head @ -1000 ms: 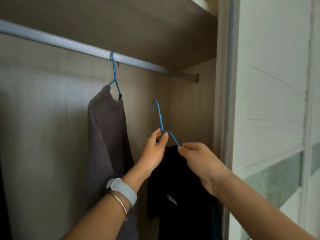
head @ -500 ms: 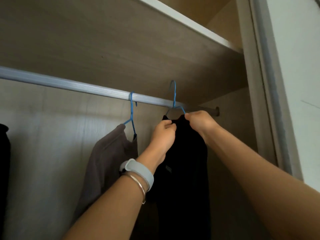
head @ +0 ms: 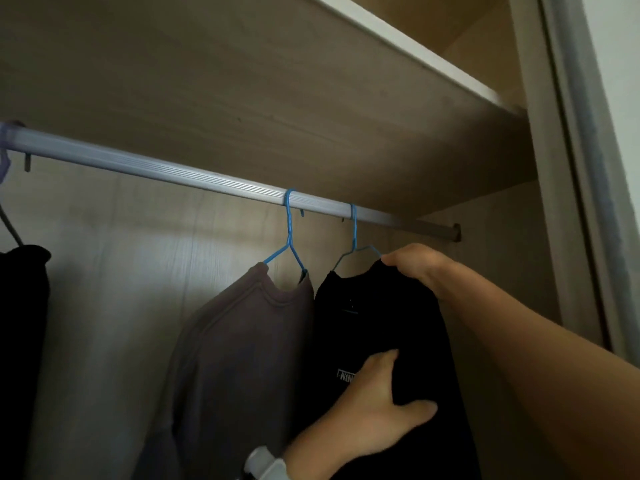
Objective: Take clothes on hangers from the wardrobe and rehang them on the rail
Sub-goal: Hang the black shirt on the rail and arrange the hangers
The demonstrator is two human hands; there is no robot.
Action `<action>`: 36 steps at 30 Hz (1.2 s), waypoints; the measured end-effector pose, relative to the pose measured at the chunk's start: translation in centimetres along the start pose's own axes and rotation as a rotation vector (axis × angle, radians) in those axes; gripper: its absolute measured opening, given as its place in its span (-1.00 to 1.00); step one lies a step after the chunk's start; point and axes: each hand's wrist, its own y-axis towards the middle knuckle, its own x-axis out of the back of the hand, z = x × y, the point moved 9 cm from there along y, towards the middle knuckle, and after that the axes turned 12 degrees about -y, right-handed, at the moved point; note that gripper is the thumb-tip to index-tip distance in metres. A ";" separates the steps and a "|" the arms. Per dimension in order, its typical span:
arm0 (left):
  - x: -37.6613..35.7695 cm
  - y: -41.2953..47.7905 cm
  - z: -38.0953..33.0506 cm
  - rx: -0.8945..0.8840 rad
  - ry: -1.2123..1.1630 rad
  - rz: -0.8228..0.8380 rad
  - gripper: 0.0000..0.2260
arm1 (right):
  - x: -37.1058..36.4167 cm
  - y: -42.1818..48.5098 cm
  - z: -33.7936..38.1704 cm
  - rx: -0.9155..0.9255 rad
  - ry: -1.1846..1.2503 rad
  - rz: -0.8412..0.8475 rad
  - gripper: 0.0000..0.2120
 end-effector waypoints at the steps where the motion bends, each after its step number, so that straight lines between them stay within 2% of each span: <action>1: 0.2 -0.4 -0.3 -0.022 0.076 -0.003 -0.44 | 0.3 -0.2 0.0 0.014 -0.026 -0.016 -0.71; 4: 2.5 -2.3 -2.8 -0.167 0.319 -0.136 -0.50 | 0.6 -0.8 0.2 0.065 -0.106 -0.037 -0.76; 7: 5.6 -5.8 -7.2 -0.307 0.383 -0.315 -0.52 | -0.1 -1.7 0.2 0.079 -0.114 0.046 -0.85; 10: 8.6 -11.4 -13.6 -0.602 0.672 -0.667 -0.62 | -0.5 -2.4 -0.4 0.072 -0.109 0.099 -0.87; 11: 9.7 -12.6 -15.1 -0.614 0.758 -0.762 -0.66 | -0.4 -2.6 -0.6 0.068 -0.103 0.104 -0.88; 12: 11.1 -12.9 -15.8 -0.522 0.851 -0.810 -0.68 | -0.4 -2.9 -0.7 0.067 -0.099 0.103 -0.87; 13: 13.0 -12.3 -15.8 -0.356 0.940 -0.824 -0.67 | -0.3 -3.2 -0.8 0.071 -0.095 0.100 -0.86; 15: 17.1 -10.0 -13.9 0.054 1.011 -0.770 -0.64 | -0.2 -3.8 -0.6 0.099 -0.093 0.094 -0.85; 16: 18.2 -8.7 -12.7 0.209 0.984 -0.694 -0.63 | -0.2 -4.2 -0.5 0.118 -0.091 0.091 -0.85; 18: 18.3 -6.3 -10.2 0.360 0.800 -0.499 -0.64 | 0.0 -4.7 -0.2 0.150 -0.091 0.075 -0.86; 20: 17.0 -5.1 -7.6 0.439 0.430 -0.382 -0.71 | 0.2 -4.9 -0.1 0.164 -0.104 0.055 -0.80; 21: 16.3 -4.8 -6.8 0.454 0.270 -0.377 -0.74 | 0.2 -5.0 -0.2 0.167 -0.108 0.058 -0.75; 24: 15.7 -3.9 -5.6 0.408 0.100 -0.489 -0.83 | 0.2 -4.9 -0.4 0.184 -0.129 0.064 -0.69; 28: 15.7 -3.4 -4.9 0.342 -0.019 -0.663 -0.71 | 0.5 -5.0 -0.7 0.211 -0.116 -0.006 -0.71; 32: 16.9 -3.6 -5.2 0.320 -0.039 -0.783 -0.67 | 0.2 -5.3 -0.3 0.259 -0.104 -0.077 -0.70; 36: 18.5 -4.5 -6.0 0.323 0.040 -0.842 -0.68 | -0.6 -5.0 0.5 0.259 0.013 -0.044 -0.75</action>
